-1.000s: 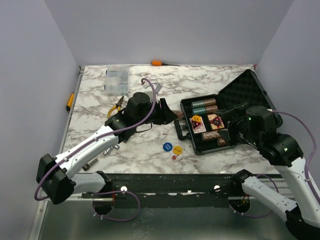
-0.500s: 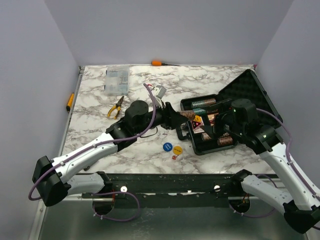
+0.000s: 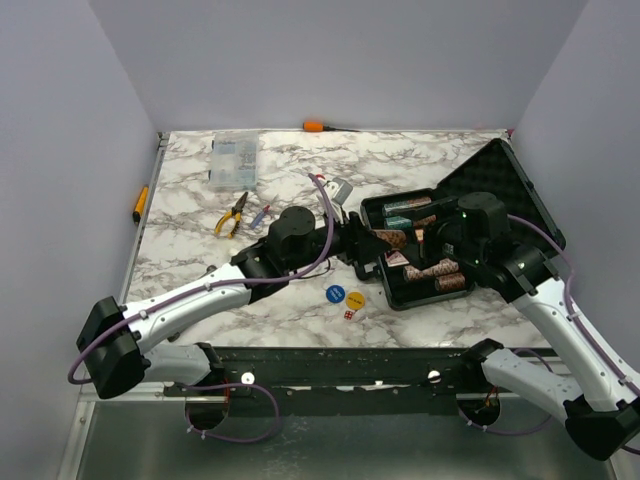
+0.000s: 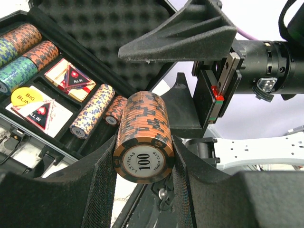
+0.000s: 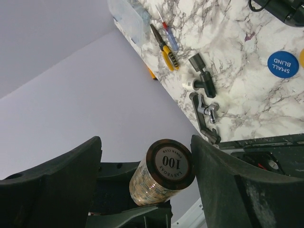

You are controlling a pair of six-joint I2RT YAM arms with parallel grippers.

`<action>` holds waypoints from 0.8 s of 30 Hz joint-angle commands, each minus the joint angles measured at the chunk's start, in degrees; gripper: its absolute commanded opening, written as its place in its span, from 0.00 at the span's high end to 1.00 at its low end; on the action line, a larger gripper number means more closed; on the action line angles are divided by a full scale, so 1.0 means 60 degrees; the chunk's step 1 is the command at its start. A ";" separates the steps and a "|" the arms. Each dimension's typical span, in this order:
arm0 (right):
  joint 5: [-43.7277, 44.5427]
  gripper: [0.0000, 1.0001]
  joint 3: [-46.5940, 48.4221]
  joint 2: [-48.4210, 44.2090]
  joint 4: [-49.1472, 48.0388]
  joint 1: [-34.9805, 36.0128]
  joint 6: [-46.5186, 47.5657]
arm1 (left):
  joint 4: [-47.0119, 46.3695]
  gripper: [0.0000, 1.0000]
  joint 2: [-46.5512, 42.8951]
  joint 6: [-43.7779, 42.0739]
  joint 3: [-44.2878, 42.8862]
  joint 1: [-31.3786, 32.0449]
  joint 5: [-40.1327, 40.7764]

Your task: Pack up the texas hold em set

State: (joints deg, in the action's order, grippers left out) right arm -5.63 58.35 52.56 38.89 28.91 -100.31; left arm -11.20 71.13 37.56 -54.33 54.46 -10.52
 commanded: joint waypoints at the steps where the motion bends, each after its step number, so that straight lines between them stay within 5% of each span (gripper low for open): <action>1: -0.0374 0.24 -0.0111 -0.0246 -0.0259 0.0058 -0.0310 | -0.1006 1.00 0.0122 -0.0124 -0.0422 0.0146 0.0271; 18: -0.0774 0.44 -0.0268 -0.0046 -0.0666 0.0051 -0.0376 | -0.1063 1.00 0.0569 -0.0137 -0.0658 0.0666 0.0622; 24: -0.0775 0.43 -0.0277 -0.0073 -0.0696 0.0057 -0.0391 | -0.1147 1.00 0.0689 -0.0116 -0.0654 0.0753 0.0670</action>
State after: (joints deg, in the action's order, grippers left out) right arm -6.94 56.49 52.10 39.94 28.86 -100.68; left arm -14.20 74.19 36.36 -56.49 57.08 -4.51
